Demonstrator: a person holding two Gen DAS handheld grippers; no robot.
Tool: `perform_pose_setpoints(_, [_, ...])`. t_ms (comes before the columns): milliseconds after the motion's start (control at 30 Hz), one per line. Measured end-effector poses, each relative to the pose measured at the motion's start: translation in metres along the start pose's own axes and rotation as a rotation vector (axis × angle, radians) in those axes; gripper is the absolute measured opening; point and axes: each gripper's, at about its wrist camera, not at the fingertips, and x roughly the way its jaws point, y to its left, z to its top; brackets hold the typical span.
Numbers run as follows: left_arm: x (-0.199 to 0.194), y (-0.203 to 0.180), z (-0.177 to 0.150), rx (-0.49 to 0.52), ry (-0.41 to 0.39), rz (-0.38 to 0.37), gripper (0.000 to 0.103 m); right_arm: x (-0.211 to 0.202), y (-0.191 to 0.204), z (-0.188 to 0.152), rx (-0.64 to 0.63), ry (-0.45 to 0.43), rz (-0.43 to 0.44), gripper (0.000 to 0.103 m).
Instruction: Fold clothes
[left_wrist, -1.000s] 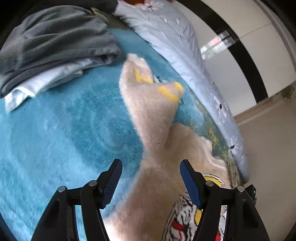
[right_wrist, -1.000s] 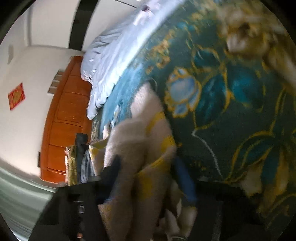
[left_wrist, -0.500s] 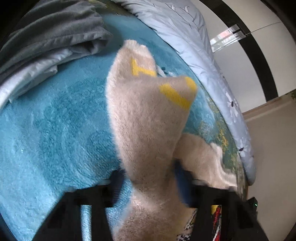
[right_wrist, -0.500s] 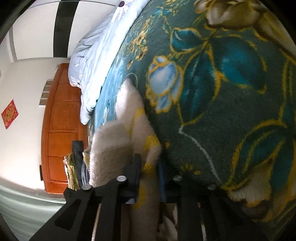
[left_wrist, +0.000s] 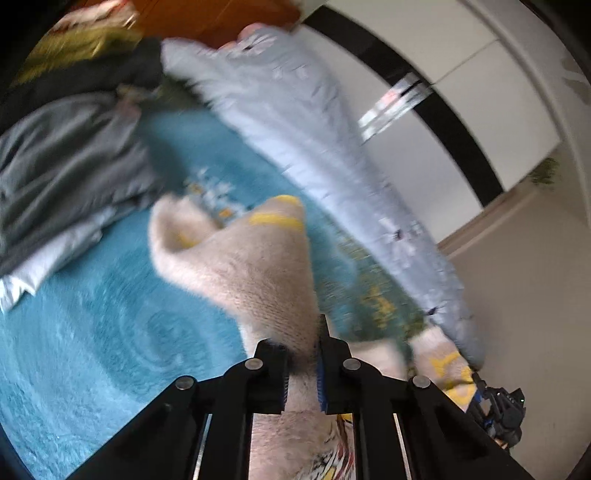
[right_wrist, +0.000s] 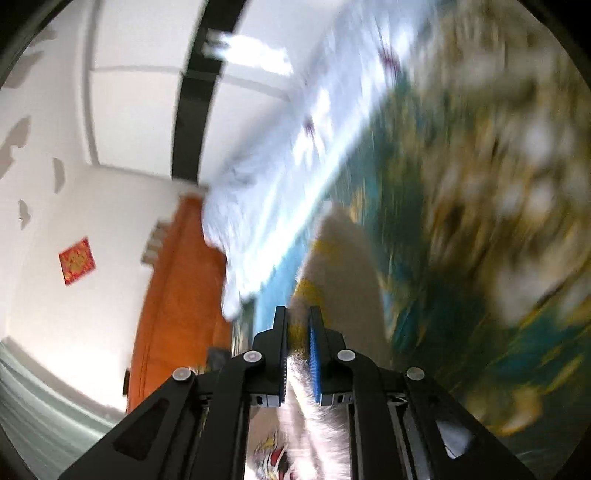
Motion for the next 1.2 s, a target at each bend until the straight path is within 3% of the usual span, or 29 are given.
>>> perform_pose_setpoints(167, [0.007, -0.021, 0.01, 0.048, -0.041, -0.021, 0.012, -0.069, 0.008, 0.032, -0.065, -0.175, -0.053, 0.008])
perform_pose_setpoints(233, [0.019, -0.022, 0.009, 0.069, -0.021, 0.014, 0.012, -0.078, 0.008, 0.045, -0.072, -0.212, -0.076, 0.007])
perform_pose_setpoints(433, [0.049, -0.004, -0.01, 0.078, 0.057, 0.122, 0.012, -0.055, -0.001, 0.039, -0.051, -0.159, -0.152, 0.007])
perform_pose_setpoints(533, [0.049, -0.014, -0.001, 0.079, 0.058, 0.11, 0.011, -0.051, -0.013, 0.04, 0.001, -0.169, -0.13, 0.0])
perform_pose_setpoints(700, [0.048, -0.07, 0.021, 0.203, 0.005, 0.054, 0.011, -0.067, -0.003, 0.066, -0.054, -0.178, -0.147, 0.0])
perform_pose_setpoints(867, [0.059, -0.063, 0.02, 0.184, 0.018, 0.09, 0.011, -0.068, 0.009, 0.074, -0.137, -0.133, -0.197, 0.002])
perform_pose_setpoints(1033, [0.065, -0.029, 0.006, 0.149, 0.064, 0.15, 0.011, -0.067, -0.022, 0.042, -0.082, -0.051, -0.226, 0.004])
perform_pose_setpoints(1067, [0.065, -0.025, 0.004, 0.135, 0.064, 0.146, 0.011, -0.066, -0.028, 0.033, -0.084, -0.034, -0.239, 0.006])
perform_pose_setpoints(1133, [0.065, -0.019, 0.001, 0.113, 0.063, 0.14, 0.011, -0.061, -0.038, 0.018, -0.082, 0.006, -0.253, 0.039])
perform_pose_setpoints(1167, [0.066, -0.02, 0.0, 0.116, 0.065, 0.141, 0.011, -0.057, -0.043, 0.011, -0.079, 0.029, -0.254, 0.063])
perform_pose_setpoints(1200, [0.067, -0.021, 0.0, 0.122, 0.067, 0.143, 0.011, -0.053, -0.047, 0.005, -0.076, 0.05, -0.253, 0.066])
